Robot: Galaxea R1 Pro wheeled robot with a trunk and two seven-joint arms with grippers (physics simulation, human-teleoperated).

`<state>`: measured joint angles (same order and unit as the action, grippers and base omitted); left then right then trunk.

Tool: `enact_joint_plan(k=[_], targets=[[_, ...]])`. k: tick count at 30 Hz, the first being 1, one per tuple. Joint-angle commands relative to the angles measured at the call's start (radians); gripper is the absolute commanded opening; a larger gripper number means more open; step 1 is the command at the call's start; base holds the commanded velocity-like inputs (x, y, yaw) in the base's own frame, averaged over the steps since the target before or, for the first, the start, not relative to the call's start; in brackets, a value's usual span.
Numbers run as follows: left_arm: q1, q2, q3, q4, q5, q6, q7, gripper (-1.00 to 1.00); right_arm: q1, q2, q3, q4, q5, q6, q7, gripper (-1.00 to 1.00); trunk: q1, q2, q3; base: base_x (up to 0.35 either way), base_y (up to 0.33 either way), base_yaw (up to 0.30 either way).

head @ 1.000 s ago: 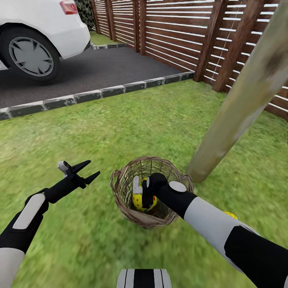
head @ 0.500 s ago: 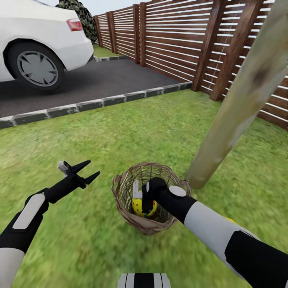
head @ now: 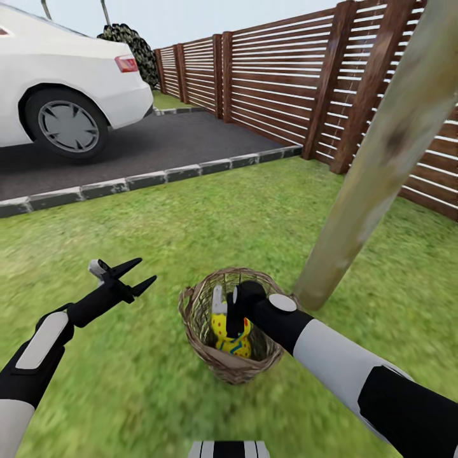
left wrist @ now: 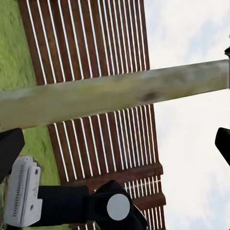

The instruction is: Take the three Easter eggs out of the wicker basket on the lawn in the garden, then place them on the lawn next to a single tree (choose any tree) so that all three eggs are next to the same tree and none are left in the basket.

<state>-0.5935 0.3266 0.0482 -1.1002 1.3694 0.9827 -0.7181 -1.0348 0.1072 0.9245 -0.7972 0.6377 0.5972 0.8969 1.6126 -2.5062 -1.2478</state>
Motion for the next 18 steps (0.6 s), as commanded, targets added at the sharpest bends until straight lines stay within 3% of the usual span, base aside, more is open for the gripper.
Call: enact_joint_plan(k=[1, 7, 8, 9, 11, 12, 16, 18], targets=[[0.000, 0.000, 0.001, 0.000, -0.002, 0.004, -0.004, 1.00, -0.001, 0.000, 0.001, -0.003, 0.008, 0.008, 0.008, -1.00, -0.001, 0.000, 0.003, 0.000, 0.000, 0.000], [0.000, 0.003, 0.001, -0.001, -0.003, 0.005, -0.004, 1.00, -0.001, -0.006, -0.020, -0.027, 0.011, 0.031, 0.021, -1.00, -0.003, 0.001, 0.026, 0.000, 0.000, 0.000], [0.000, 0.003, 0.001, -0.001, -0.003, 0.005, -0.004, 1.00, -0.001, -0.011, -0.159, -0.063, 0.016, 0.050, 0.050, -1.00, -0.004, 0.002, 0.030, 0.000, 0.000, 0.000], [0.000, 0.003, 0.001, -0.001, -0.003, 0.005, -0.004, 1.00, -0.001, -0.027, -0.178, -0.102, 0.018, 0.066, 0.085, -1.00, -0.004, 0.002, 0.034, 0.000, 0.000, 0.000], [0.000, 0.003, 0.001, -0.001, -0.003, 0.005, -0.004, 1.00, -0.001, -0.056, -0.189, -0.202, 0.017, 0.087, 0.135, -1.00, -0.005, 0.002, 0.042, 0.000, 0.000, 0.000], [0.000, 0.003, 0.001, -0.001, -0.003, 0.005, -0.004, 1.00, -0.001, -0.065, -0.191, -0.234, 0.018, 0.117, 0.141, -1.00, -0.006, 0.003, 0.046, 0.000, 0.000, 0.000], [0.000, 0.003, 0.002, -0.001, -0.004, 0.005, -0.003, 1.00, -0.001, -0.141, -0.190, -0.425, 0.021, 0.260, 0.153, -1.00, -0.007, 0.003, 0.061, 0.000, 0.000, 0.000], [0.000, 0.003, 0.002, -0.001, -0.005, 0.005, -0.003, 1.00, -0.001, -0.161, -0.192, -0.487, 0.021, 0.300, 0.204, -1.00, -0.008, 0.004, 0.069, 0.000, 0.000, 0.000]])
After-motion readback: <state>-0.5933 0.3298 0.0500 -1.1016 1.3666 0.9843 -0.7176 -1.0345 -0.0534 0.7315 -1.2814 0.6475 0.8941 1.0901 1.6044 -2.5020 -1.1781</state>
